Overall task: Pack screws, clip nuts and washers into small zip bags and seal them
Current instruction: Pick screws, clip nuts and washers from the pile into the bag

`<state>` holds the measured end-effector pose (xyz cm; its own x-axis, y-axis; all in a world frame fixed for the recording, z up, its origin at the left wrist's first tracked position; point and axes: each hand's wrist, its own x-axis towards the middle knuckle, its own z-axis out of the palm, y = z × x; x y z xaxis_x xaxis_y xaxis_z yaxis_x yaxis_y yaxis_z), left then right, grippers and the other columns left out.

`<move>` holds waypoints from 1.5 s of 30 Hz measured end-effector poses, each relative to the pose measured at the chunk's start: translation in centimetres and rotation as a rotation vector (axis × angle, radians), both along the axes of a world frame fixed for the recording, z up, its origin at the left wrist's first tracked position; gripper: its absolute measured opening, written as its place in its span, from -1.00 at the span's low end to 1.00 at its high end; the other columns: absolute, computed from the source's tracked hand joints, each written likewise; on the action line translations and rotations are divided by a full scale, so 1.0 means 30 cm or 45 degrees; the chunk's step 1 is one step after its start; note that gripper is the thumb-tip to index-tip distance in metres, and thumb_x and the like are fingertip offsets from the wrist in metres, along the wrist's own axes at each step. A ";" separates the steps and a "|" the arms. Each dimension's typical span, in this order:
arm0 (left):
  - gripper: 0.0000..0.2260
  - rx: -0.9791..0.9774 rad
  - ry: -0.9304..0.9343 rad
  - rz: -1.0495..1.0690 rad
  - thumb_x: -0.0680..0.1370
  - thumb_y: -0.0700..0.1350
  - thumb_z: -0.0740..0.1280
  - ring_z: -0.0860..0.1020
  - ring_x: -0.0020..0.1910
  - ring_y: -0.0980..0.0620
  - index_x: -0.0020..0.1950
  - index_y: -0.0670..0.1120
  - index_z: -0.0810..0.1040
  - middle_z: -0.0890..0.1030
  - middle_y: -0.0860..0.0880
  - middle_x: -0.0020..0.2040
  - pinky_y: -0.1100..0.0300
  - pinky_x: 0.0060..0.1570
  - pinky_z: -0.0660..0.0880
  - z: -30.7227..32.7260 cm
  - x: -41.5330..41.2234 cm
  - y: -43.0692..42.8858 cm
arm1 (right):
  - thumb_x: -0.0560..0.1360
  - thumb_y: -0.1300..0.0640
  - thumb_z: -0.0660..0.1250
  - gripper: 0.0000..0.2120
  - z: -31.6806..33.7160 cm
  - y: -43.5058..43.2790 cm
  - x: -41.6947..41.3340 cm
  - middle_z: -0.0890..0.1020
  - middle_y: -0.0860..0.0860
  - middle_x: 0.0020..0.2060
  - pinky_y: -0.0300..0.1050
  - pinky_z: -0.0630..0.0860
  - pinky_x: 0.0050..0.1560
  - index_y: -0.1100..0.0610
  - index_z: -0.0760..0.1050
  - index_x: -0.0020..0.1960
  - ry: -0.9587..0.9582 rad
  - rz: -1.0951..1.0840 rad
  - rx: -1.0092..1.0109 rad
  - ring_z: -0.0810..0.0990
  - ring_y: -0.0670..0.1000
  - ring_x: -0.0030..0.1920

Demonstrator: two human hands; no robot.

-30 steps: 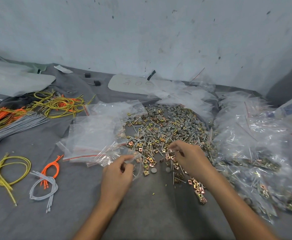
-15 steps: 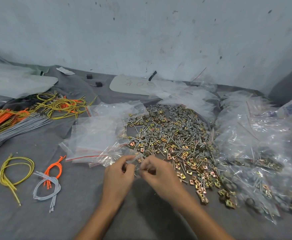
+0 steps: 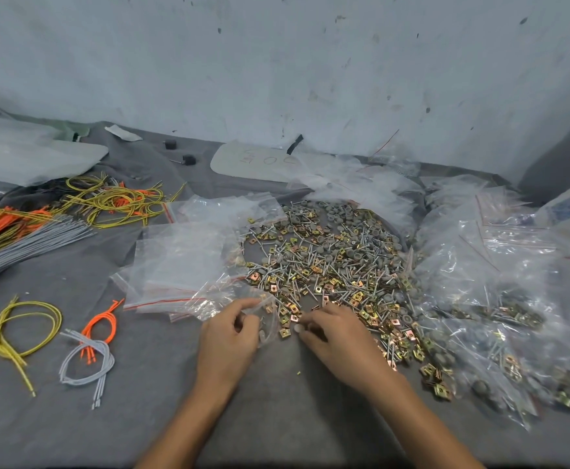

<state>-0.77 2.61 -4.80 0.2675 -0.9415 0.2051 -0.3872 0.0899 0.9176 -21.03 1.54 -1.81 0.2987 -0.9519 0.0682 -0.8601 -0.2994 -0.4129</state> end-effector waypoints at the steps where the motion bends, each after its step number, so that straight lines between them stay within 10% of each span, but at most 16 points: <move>1: -0.71 -0.004 0.002 0.000 0.41 -0.05 0.22 0.53 -0.41 0.11 -0.02 0.14 0.69 0.63 0.04 -0.36 0.19 -0.35 0.46 0.000 0.000 0.000 | 0.62 -0.16 0.26 -0.75 -0.005 0.003 0.005 0.53 -0.15 0.02 -0.05 0.44 0.14 -0.10 0.58 0.21 -0.004 0.009 -0.017 0.43 -0.04 0.11; 12: -0.73 -0.001 0.023 0.003 0.41 -0.06 0.23 0.61 -0.26 0.13 -0.03 0.16 0.67 0.67 0.08 -0.26 0.17 -0.18 0.54 0.004 -0.004 -0.002 | 0.55 -0.04 0.40 -0.92 0.024 0.013 0.075 0.50 -0.22 -0.12 -0.41 0.33 -0.06 -0.07 0.59 0.02 -0.346 0.029 -0.063 0.48 -0.22 -0.05; 20: -0.69 -0.056 0.031 -0.017 0.40 -0.01 0.21 0.59 -0.37 0.12 -0.01 0.35 0.61 0.64 0.08 -0.34 0.20 -0.32 0.53 -0.009 0.004 -0.005 | 0.63 -0.03 0.22 -0.74 0.024 0.013 0.177 0.59 -0.03 0.07 0.05 0.50 0.07 -0.04 0.50 0.28 -0.025 0.157 -0.239 0.54 0.09 0.12; 45: -0.73 -0.007 -0.016 0.003 0.41 -0.05 0.23 0.54 -0.40 -0.02 -0.02 0.14 0.68 0.61 -0.06 -0.36 0.12 -0.34 0.46 -0.015 0.005 -0.005 | 0.66 0.09 0.15 -0.71 0.035 -0.001 -0.030 0.52 -0.03 0.17 -0.02 0.41 0.19 -0.02 0.54 0.31 0.280 0.006 -0.099 0.45 0.08 0.19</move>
<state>-0.61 2.47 -5.26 0.2671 -0.9398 0.2134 -0.3991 0.0937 0.9121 -21.94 1.52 -0.75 0.3191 -0.9448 0.0742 -0.9253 -0.3275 -0.1910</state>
